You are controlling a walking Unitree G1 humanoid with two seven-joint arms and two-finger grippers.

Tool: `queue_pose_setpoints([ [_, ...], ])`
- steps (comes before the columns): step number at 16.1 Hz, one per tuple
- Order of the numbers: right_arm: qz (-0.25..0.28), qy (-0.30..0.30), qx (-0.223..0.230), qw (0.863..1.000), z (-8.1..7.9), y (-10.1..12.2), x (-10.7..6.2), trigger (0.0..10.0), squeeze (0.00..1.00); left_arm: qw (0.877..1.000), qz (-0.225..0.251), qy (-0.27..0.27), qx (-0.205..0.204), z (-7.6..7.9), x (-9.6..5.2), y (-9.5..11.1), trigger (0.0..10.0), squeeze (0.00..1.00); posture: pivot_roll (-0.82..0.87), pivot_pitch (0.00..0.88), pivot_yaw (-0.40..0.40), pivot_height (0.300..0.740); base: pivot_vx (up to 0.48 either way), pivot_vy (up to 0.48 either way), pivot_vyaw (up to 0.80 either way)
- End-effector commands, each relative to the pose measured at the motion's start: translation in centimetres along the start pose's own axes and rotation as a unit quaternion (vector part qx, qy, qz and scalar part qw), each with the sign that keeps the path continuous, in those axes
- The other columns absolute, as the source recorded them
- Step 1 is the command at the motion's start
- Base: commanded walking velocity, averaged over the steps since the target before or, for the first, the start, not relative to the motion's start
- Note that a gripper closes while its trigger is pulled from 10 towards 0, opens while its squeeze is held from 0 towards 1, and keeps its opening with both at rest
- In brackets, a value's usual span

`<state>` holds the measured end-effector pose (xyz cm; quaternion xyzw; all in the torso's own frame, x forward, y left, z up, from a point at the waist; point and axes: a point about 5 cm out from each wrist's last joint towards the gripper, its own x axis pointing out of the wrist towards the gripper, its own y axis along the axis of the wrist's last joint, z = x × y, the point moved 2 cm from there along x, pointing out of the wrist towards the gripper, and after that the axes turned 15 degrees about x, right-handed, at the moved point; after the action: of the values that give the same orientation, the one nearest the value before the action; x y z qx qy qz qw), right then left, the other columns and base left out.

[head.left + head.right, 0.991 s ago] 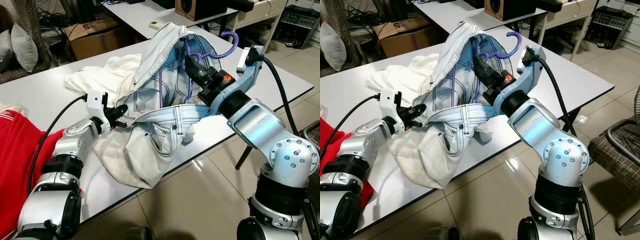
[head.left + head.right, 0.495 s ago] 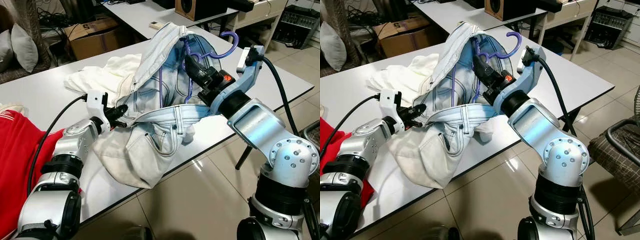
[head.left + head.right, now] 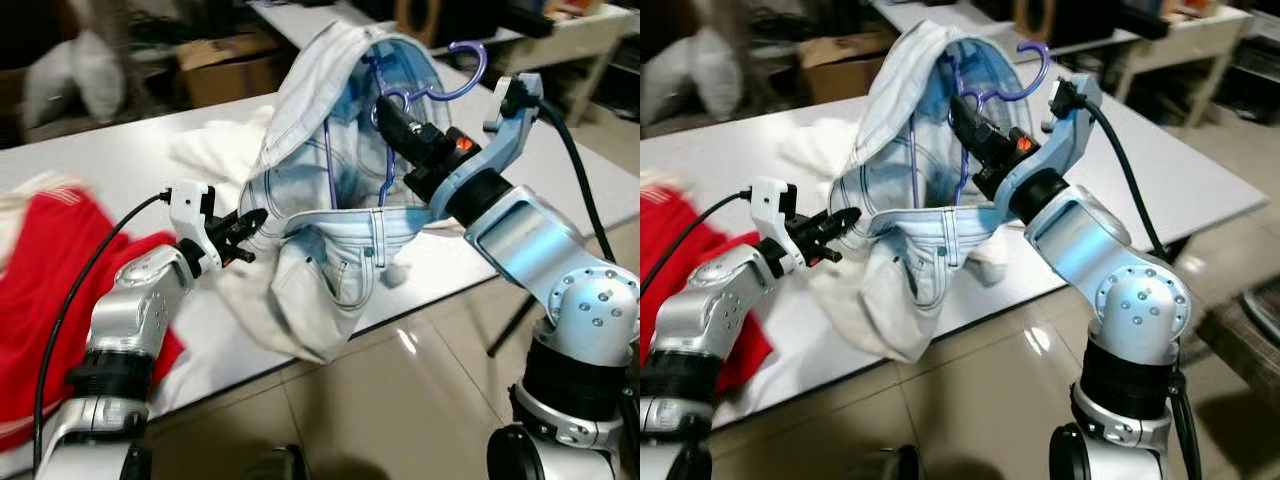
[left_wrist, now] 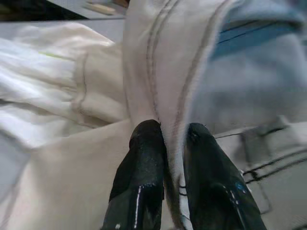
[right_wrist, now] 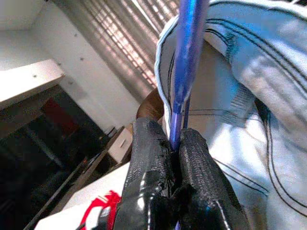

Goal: Hang hanger

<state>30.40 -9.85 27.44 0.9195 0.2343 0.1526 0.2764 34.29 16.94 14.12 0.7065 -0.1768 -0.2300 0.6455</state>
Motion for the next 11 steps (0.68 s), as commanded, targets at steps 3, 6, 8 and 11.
queue_pose_setpoints([
  [3,0.008,0.037,-0.005,0.999,-1.55,0.52,0.23,10.0,0.0,1.0,0.0,0.0,0.004,0.46,-0.15,0.6,10.0,0.0,0.0,0.019,0.067,0.74,0.0,-0.11,0.8],
  [6,0.008,0.04,-0.006,0.999,-1.56,0.65,0.21,10.0,0.0,1.0,-0.003,0.003,0.001,0.77,-0.38,0.63,10.0,0.0,0.0,0.019,0.066,0.74,0.0,-0.369,0.8],
  [8,0.008,0.04,-0.006,0.999,-1.53,0.68,0.15,10.0,0.0,1.0,-0.006,0.003,0.001,0.92,-0.49,0.6,10.0,0.0,0.0,0.019,0.065,0.74,0.0,-0.375,0.8],
  [11,0.008,0.04,-0.005,0.999,-1.48,0.78,0.15,10.0,0.0,1.0,-0.01,0.002,0.001,0.95,-0.49,0.6,10.0,0.0,0.0,0.017,0.071,0.74,0.0,-0.377,0.8],
])
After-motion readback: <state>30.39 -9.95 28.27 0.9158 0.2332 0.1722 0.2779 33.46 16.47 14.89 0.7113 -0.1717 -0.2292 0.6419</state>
